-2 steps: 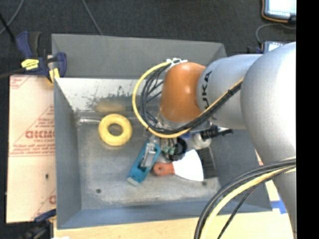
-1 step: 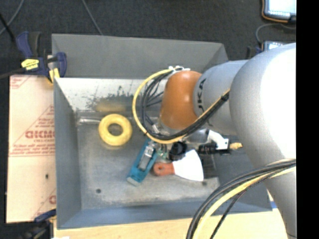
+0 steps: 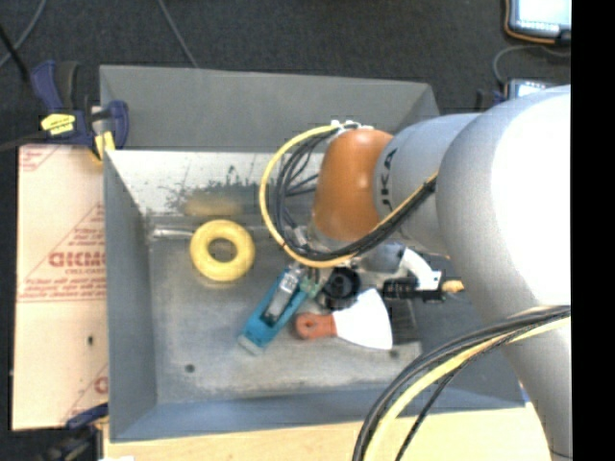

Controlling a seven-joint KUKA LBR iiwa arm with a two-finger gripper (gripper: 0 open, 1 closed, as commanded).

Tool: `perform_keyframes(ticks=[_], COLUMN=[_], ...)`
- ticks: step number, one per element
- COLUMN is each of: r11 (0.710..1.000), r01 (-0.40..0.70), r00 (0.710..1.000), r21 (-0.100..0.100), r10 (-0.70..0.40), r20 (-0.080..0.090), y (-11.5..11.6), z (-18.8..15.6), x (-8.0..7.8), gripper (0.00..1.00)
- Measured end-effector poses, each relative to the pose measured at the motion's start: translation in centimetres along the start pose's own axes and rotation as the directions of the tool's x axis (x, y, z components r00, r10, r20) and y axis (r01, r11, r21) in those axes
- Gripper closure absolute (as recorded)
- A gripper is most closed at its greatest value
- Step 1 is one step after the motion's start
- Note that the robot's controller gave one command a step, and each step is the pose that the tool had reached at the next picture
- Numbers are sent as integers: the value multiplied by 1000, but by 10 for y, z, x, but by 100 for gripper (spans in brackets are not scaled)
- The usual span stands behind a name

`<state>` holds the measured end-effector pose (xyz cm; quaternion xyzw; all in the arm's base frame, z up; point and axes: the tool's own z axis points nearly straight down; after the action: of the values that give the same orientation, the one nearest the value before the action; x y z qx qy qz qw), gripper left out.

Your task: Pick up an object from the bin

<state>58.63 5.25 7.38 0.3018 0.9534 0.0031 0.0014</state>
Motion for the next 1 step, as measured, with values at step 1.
perform_keyframes(ticks=[1], r11=[999], r01=[-37], r00=[999], r21=[-7], r10=[37], r20=[5], y=[-32], z=[-1], x=[-15], gripper=[0])
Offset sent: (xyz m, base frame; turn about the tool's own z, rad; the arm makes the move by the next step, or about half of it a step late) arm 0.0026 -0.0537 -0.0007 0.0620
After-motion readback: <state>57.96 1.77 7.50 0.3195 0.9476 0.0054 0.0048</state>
